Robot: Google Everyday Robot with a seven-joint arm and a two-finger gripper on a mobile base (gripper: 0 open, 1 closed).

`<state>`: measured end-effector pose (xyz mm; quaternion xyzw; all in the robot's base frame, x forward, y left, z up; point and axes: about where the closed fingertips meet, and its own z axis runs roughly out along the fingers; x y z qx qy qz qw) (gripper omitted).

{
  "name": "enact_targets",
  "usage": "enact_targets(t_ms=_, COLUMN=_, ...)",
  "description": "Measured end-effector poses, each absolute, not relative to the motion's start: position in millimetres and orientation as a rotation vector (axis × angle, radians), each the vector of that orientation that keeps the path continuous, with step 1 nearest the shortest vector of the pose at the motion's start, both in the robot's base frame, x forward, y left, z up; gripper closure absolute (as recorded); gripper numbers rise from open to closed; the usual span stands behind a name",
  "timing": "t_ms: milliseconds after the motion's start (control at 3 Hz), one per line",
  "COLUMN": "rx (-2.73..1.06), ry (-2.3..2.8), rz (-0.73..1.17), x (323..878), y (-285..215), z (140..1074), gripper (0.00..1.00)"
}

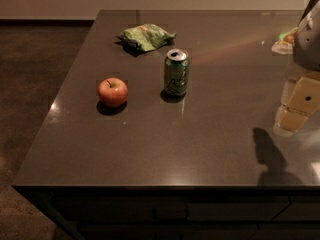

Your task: Knock green can over

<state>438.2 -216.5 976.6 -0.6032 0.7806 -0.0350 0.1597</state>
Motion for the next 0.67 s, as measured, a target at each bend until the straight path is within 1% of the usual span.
enact_targets(t_ms=333, rx=-1.724, ry=2.23, rz=-0.1, x=438.2, y=-216.5, z=976.7, gripper=0.0)
enact_targets(t_ms=667, rx=-1.685, ry=2.219, rz=-0.044, x=451.4, y=-211.0, z=977.4, gripper=0.0)
